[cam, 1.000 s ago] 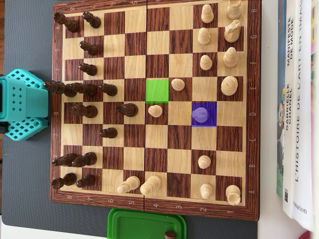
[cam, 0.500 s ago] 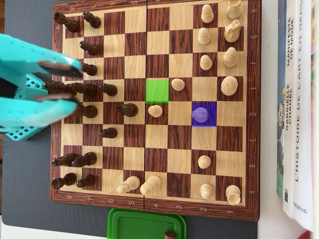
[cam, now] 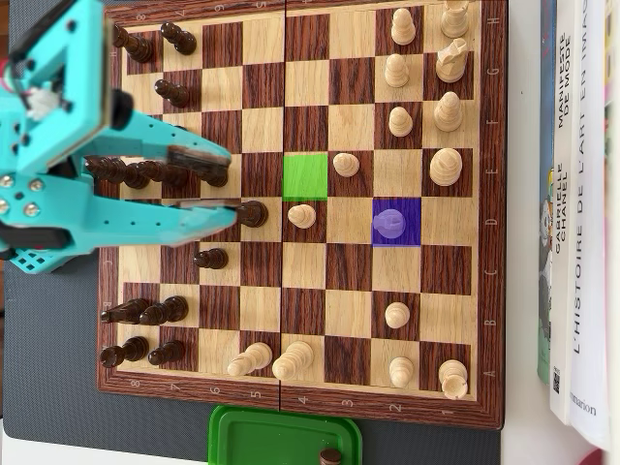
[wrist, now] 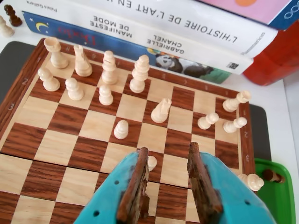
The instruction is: Play chess
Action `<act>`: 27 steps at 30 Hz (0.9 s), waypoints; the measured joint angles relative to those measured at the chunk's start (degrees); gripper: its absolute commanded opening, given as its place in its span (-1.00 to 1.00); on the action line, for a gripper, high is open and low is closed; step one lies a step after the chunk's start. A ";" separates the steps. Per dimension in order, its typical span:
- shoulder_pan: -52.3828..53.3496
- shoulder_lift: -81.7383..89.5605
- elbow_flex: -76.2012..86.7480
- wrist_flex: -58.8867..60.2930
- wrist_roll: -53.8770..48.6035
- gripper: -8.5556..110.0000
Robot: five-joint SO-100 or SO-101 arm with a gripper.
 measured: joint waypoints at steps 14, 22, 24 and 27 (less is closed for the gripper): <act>1.32 -31.64 -25.05 10.20 18.37 -0.62; 1.32 -46.85 -35.16 10.20 18.37 -0.63; 1.32 -50.01 -37.71 10.20 18.37 -0.63; 1.32 -54.23 -41.04 10.20 18.37 -0.62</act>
